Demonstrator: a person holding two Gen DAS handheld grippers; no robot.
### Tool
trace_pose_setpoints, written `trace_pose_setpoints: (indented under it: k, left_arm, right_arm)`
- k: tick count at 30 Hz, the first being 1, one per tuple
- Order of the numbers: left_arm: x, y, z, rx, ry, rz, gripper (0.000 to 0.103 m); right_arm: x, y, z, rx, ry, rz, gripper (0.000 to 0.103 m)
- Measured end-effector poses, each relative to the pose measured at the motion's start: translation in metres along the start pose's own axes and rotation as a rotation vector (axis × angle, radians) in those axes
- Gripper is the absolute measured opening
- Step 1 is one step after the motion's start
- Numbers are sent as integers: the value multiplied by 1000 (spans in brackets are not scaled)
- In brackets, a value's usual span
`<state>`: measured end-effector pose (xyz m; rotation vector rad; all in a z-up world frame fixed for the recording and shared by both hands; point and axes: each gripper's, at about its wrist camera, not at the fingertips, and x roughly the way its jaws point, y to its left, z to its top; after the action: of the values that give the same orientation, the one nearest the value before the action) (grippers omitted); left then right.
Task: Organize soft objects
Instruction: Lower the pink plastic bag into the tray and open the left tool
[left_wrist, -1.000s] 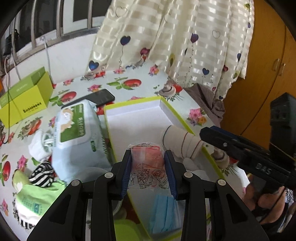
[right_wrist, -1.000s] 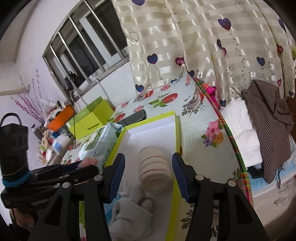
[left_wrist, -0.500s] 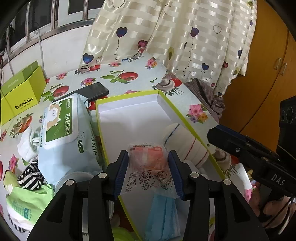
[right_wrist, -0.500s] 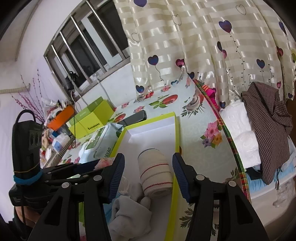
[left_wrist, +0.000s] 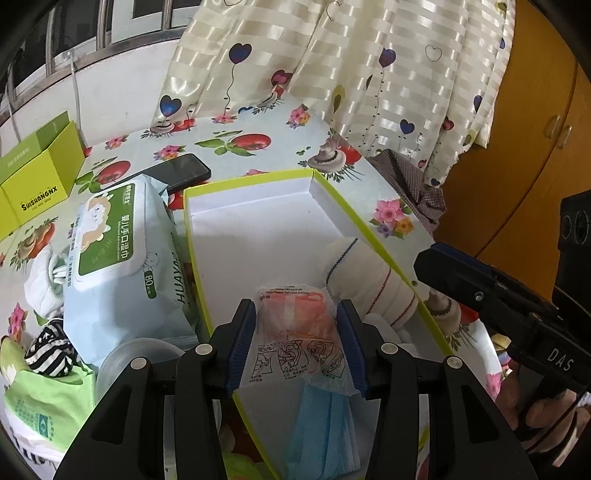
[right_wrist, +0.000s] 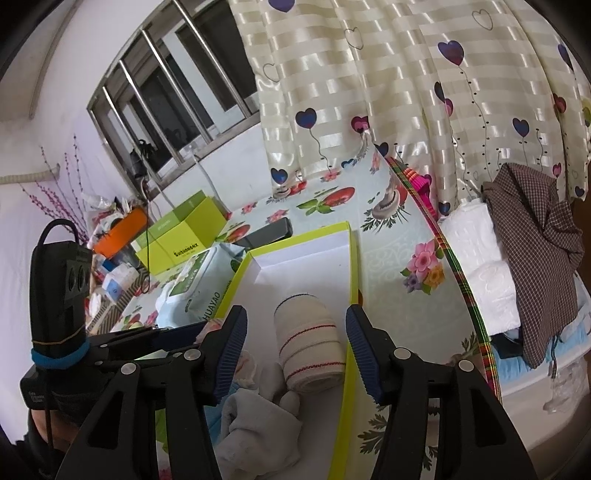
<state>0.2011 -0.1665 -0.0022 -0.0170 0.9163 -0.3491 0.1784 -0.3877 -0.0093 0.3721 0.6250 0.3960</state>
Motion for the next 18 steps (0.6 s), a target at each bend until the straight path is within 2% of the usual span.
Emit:
trace_pose_setpoints:
  k: [7, 11, 14, 18]
  left_arm:
    - [-5, 3, 0, 3, -18, 8, 47]
    - [-11, -4, -2, 58, -35, 6, 47]
    - [-17, -9, -5, 111, -71, 22, 47]
    - [-27, -4, -5, 117, -117, 33, 47]
  right_arm:
    - [3, 2, 0, -6, 4, -2, 56]
    - [3, 4, 1, -10, 4, 7, 56]
    - [2, 9, 1, -23, 3, 20, 57]
    - [1, 14, 1, -35, 6, 12, 57]
